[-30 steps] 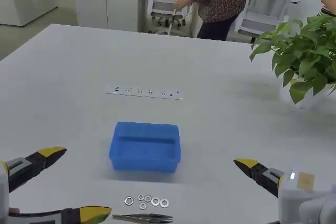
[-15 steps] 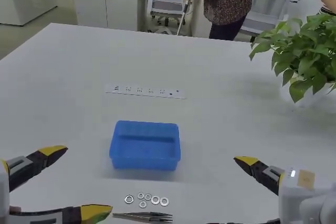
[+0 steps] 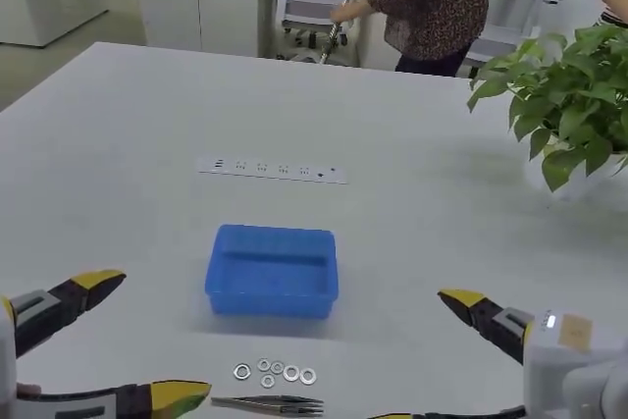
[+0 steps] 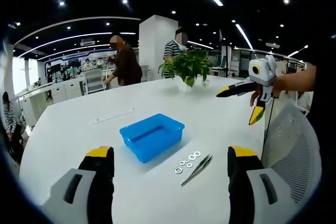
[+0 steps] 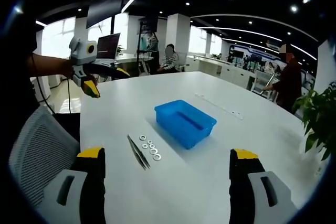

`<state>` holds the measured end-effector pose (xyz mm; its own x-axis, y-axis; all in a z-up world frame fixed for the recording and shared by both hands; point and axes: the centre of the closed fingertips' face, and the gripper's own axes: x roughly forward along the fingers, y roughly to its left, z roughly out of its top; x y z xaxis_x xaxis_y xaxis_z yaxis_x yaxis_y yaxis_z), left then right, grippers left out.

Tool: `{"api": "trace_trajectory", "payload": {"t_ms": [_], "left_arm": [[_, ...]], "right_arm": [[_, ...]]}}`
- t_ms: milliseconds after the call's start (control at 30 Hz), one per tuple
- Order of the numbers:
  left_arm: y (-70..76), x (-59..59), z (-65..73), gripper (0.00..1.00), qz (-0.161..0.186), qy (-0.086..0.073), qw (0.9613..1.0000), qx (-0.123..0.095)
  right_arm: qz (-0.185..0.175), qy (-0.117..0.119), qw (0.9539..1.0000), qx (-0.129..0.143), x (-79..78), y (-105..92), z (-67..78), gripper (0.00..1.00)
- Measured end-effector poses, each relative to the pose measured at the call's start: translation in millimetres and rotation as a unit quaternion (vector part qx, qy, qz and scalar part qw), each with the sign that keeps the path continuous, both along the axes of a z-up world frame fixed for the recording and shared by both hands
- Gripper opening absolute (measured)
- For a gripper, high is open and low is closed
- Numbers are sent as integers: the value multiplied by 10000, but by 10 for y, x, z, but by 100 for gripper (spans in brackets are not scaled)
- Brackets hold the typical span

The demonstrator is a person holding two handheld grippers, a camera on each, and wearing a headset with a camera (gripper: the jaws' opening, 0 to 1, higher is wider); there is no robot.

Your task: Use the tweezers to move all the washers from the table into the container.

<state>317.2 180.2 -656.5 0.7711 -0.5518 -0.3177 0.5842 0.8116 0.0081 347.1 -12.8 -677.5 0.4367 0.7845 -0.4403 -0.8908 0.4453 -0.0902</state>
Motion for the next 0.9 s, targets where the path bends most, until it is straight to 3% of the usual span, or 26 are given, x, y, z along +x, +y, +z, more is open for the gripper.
{"api": "trace_trajectory", "payload": {"t_ms": [700, 900], "left_arm": [[26, 17, 35, 99, -33, -39, 10000, 55], [-7, 6, 26, 96, -308, -18, 9993, 217]], "right_arm": [[113, -17, 9999, -109, 1, 19, 43, 100], [221, -103, 9995, -214, 38, 21, 83, 100]]}}
